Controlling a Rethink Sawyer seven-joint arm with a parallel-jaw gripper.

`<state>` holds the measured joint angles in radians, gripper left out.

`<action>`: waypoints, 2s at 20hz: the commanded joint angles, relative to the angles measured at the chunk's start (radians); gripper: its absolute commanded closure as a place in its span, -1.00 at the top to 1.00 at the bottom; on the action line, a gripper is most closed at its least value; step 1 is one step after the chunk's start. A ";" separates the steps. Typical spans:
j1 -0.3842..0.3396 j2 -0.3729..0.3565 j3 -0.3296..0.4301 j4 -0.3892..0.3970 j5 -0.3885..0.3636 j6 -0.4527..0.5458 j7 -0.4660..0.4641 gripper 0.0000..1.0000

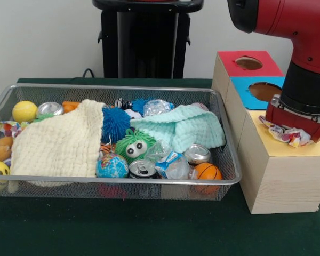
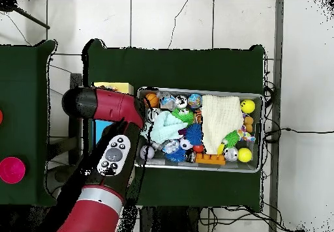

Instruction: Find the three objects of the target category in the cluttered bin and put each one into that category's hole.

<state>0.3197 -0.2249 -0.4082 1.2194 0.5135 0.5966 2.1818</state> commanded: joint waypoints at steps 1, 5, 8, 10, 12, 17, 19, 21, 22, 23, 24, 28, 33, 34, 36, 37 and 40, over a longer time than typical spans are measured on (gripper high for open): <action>-0.013 0.046 0.055 0.102 0.035 0.126 0.304 1.00; -0.012 0.044 0.054 0.100 0.035 0.135 0.300 1.00; -0.012 0.039 0.050 0.100 0.035 0.133 0.299 1.00; -0.009 0.030 0.043 0.095 0.032 0.156 0.302 1.00; -0.006 0.025 0.033 0.085 0.028 0.184 0.308 1.00; 0.004 0.014 0.011 0.068 0.023 0.226 0.322 1.00; 0.005 0.018 0.009 0.067 0.027 0.220 0.328 1.00; 0.006 0.022 0.010 0.069 0.029 0.212 0.328 1.00; 0.008 0.022 0.008 0.069 0.028 0.210 0.327 1.00; 0.010 0.022 0.006 0.069 0.026 0.209 0.325 1.00; 0.009 0.020 0.009 0.071 0.023 0.204 0.314 1.00; 0.001 0.016 0.015 0.073 0.017 0.199 0.291 -1.00; 0.005 0.015 0.013 0.079 0.021 0.186 0.299 -1.00; 0.008 0.016 0.009 0.078 0.022 0.187 0.307 -1.00; 0.010 0.018 0.005 0.076 0.024 0.192 0.317 -1.00; 0.010 0.018 0.000 0.071 0.024 0.194 0.319 -1.00; 0.002 -0.004 -0.012 0.060 0.028 0.203 0.324 -1.00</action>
<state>0.3298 -0.2229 -0.4317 1.2126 0.5201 0.6588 2.1851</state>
